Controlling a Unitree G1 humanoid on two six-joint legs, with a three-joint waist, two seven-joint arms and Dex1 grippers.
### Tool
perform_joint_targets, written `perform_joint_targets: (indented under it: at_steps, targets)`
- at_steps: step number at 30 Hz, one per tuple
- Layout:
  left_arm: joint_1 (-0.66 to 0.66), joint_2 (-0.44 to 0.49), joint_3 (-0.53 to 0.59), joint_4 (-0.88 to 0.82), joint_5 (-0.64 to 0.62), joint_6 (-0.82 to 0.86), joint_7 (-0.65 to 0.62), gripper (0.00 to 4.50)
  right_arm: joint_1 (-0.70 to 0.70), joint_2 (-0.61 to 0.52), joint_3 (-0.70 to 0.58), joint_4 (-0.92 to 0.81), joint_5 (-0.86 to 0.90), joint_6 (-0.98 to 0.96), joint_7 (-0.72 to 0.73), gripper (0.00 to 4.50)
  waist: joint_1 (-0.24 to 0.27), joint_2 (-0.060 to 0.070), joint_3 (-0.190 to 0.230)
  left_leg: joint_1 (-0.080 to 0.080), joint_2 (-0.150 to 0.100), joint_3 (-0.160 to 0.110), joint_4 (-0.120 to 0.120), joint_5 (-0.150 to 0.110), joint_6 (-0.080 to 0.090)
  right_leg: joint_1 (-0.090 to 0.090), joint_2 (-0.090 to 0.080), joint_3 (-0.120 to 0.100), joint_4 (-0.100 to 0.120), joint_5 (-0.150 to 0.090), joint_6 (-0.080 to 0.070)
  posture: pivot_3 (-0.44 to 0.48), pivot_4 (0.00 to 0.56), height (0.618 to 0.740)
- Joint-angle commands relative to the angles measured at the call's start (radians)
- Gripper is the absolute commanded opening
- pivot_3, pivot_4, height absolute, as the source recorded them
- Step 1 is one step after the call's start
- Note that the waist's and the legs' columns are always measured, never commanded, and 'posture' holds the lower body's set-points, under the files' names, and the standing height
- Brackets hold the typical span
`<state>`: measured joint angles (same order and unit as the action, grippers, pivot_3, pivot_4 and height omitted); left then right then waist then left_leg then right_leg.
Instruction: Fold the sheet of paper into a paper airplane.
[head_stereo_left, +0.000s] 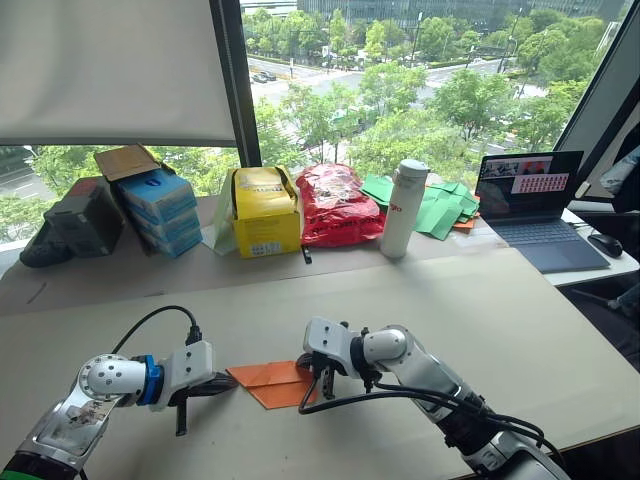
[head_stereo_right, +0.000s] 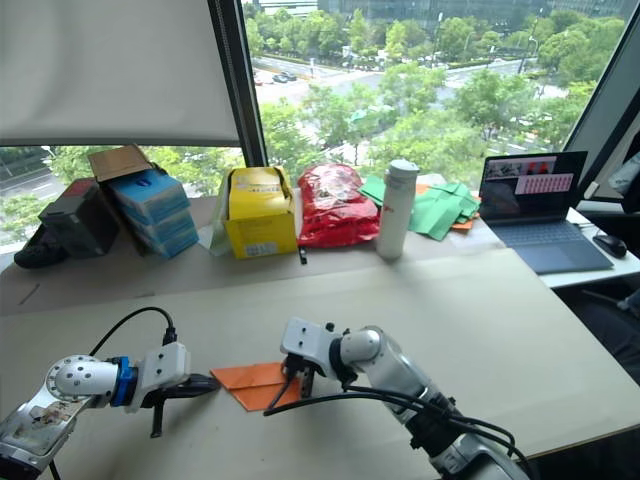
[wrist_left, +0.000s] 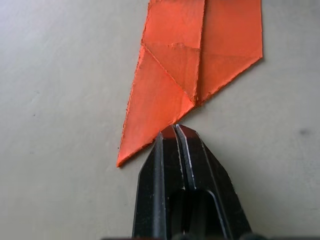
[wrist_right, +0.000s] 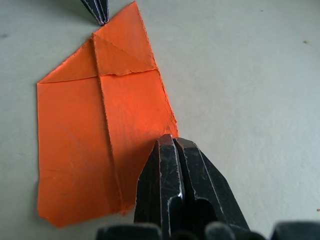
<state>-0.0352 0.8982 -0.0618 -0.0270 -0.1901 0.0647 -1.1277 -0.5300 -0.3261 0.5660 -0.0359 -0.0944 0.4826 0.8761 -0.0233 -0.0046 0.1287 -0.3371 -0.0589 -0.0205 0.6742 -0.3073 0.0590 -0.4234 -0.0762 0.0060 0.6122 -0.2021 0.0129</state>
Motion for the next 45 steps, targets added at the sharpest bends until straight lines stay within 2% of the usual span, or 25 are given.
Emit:
perform_joint_targets:
  at_steps: [1,3,4,6,11,16,19,23,27,33,36,37,41,45]
  targets:
    - [-0.004,0.028,0.064,0.0,-0.074,0.123,-0.024,0.0,-0.002,-0.007,-0.018,-0.042,0.013,0.068,0.011,0.05,0.0,-0.002,0.002,-0.001,0.0,0.0,0.0,0.0,0.0,0.0,0.0,0.0,0.0,0.0,0.0,0.0,0.15,0.74]
    - [-0.013,0.029,0.104,-0.023,-0.137,0.181,-0.039,0.0,-0.008,-0.014,-0.034,-0.081,0.025,0.093,0.019,0.05,0.003,-0.005,0.005,-0.004,0.0,0.0,0.0,0.0,0.0,-0.002,0.0,-0.001,0.0,0.0,0.0,0.0,0.15,0.74]
    - [-0.017,0.028,0.127,-0.038,-0.178,0.221,-0.046,0.0,-0.011,-0.017,-0.046,-0.101,0.033,0.105,0.021,0.46,0.004,-0.006,0.006,-0.008,0.0,0.0,0.001,0.001,-0.001,-0.006,0.0,-0.002,0.0,0.001,-0.002,0.0,0.15,0.74]
    - [-0.013,0.036,0.162,-0.069,-0.235,0.279,-0.064,0.0,-0.018,-0.022,-0.078,-0.146,0.063,0.142,0.03,0.9,0.007,-0.01,0.01,-0.018,-0.001,0.0,0.003,0.001,-0.002,-0.015,0.0,-0.003,0.001,0.002,-0.003,0.0,0.15,0.74]
    - [0.016,0.055,0.211,-0.13,-0.311,0.367,-0.098,0.0,-0.056,-0.038,-0.147,-0.225,0.154,0.244,0.065,2.63,0.009,-0.012,0.011,-0.039,-0.003,-0.001,0.006,0.006,-0.011,-0.035,-0.001,-0.004,0.002,0.004,-0.004,0.0,0.15,0.74]
    - [0.029,0.062,0.237,-0.168,-0.361,0.424,-0.113,0.0,-0.078,-0.058,-0.162,-0.204,0.189,0.228,0.08,4.33,0.007,-0.012,0.011,-0.042,-0.003,-0.002,0.006,0.006,-0.01,-0.035,-0.001,-0.006,0.0,0.004,-0.004,0.0,0.15,0.74]
    - [0.031,0.056,0.249,-0.172,-0.378,0.439,-0.113,0.0,-0.07,-0.049,-0.169,-0.186,0.219,0.216,0.096,4.45,0.007,-0.012,0.012,-0.042,-0.003,-0.002,0.006,0.006,-0.01,-0.035,-0.001,-0.007,0.0,0.004,-0.004,0.0,0.15,0.74]
    - [0.036,0.045,0.256,-0.152,-0.385,0.434,-0.12,1.12,-0.057,-0.043,-0.16,-0.159,0.241,0.207,0.098,4.5,0.008,-0.012,0.012,-0.041,-0.003,-0.001,0.006,0.006,-0.01,-0.035,-0.001,-0.007,0.0,0.004,-0.004,0.0,0.15,0.74]
    - [0.037,0.027,0.252,-0.107,-0.364,0.387,-0.129,2.53,-0.031,-0.044,-0.136,-0.125,0.238,0.177,0.095,3.34,0.008,-0.012,0.012,-0.04,-0.003,-0.001,0.006,0.006,-0.011,-0.035,-0.001,-0.007,0.001,0.005,-0.005,0.0,0.15,0.74]
    - [0.04,0.016,0.242,-0.04,-0.339,0.319,-0.156,4.5,-0.015,-0.039,-0.132,-0.128,0.259,0.177,0.105,1.28,0.008,-0.012,0.012,-0.039,-0.003,-0.001,0.007,0.008,-0.014,-0.035,-0.001,-0.006,0.003,0.006,-0.007,0.0,0.15,0.74]
    - [0.031,0.009,0.239,-0.009,-0.333,0.295,-0.169,4.5,-0.012,-0.032,-0.136,-0.142,0.269,0.184,0.106,0.24,0.008,-0.013,0.012,-0.039,-0.003,-0.001,0.007,0.009,-0.014,-0.035,-0.001,-0.006,0.005,0.006,-0.007,0.0,0.15,0.74]
    - [0.028,0.005,0.24,0.0,-0.333,0.29,-0.171,4.5,-0.01,-0.029,-0.138,-0.146,0.273,0.184,0.107,0.04,0.008,-0.013,0.012,-0.038,-0.003,-0.001,0.007,0.009,-0.014,-0.035,-0.001,-0.006,0.005,0.006,-0.007,0.0,0.15,0.74]
    - [0.012,-0.011,0.247,0.022,-0.342,0.283,-0.176,4.5,-0.006,-0.02,-0.149,-0.154,0.283,0.155,0.105,0.04,0.008,-0.013,0.011,-0.038,-0.003,-0.001,0.009,0.009,-0.014,-0.035,-0.001,-0.006,0.007,0.006,-0.007,0.0,0.15,0.74]
    - [-0.059,-0.051,0.281,0.063,-0.389,0.333,-0.145,4.5,-0.018,0.002,-0.179,-0.139,0.254,0.036,0.049,0.04,0.009,-0.013,0.012,-0.038,-0.003,-0.001,0.011,0.009,-0.014,-0.035,-0.001,-0.007,0.01,0.006,-0.007,0.0,0.15,0.74]
